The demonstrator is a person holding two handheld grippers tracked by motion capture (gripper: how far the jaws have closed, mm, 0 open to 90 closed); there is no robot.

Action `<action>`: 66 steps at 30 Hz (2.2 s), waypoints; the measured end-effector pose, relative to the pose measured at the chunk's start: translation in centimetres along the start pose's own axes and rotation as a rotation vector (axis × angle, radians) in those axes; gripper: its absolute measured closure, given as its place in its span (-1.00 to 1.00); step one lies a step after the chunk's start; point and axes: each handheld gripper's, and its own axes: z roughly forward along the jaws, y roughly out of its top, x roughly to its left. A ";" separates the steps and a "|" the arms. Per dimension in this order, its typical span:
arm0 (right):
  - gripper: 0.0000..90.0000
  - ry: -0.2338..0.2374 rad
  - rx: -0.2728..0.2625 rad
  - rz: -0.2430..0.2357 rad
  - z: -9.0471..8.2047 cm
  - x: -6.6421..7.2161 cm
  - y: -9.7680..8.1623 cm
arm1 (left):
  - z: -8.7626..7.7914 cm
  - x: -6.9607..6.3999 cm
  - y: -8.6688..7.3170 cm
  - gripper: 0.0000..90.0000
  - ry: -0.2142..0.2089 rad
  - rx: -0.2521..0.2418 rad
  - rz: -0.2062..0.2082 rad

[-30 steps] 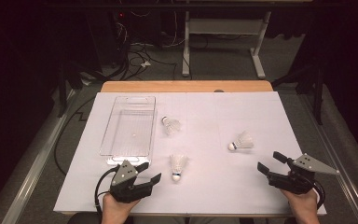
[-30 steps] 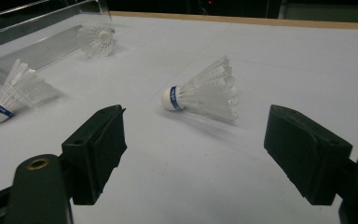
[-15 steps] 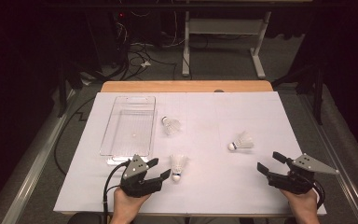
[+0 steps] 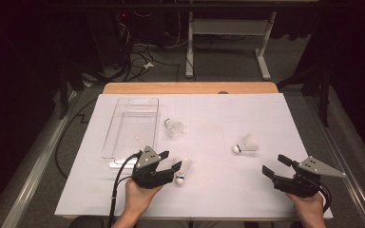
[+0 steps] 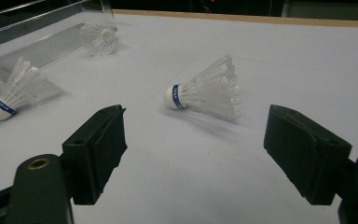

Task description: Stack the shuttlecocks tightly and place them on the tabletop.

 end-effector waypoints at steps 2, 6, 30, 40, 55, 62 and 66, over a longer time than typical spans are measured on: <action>-0.54 0.001 0.000 -0.001 0.0 0.0 0.0 | 0.2 0.2 0.3 -0.08 0.001 0.002 -0.005; -0.54 0.002 0.000 -0.002 0.0 0.0 0.0 | 0.7 0.6 0.9 -0.08 0.006 0.017 -0.013; -0.53 0.028 0.002 0.005 0.1 -0.1 0.0 | 3.6 1.7 5.0 -0.03 0.064 0.130 0.005; -0.53 0.036 0.009 0.007 0.3 -0.2 0.0 | 4.8 3.2 6.7 0.00 0.079 0.183 -0.058; -0.52 0.039 0.020 0.010 0.5 -0.2 0.0 | 5.4 4.9 7.7 0.03 0.131 0.241 -0.077; -0.52 0.042 0.019 0.013 0.4 -0.2 0.0 | 6.4 5.3 9.6 0.04 0.152 0.285 -0.058; -0.52 0.047 0.022 0.015 0.5 -0.2 0.0 | 7.2 5.7 10.5 0.04 0.168 0.324 -0.044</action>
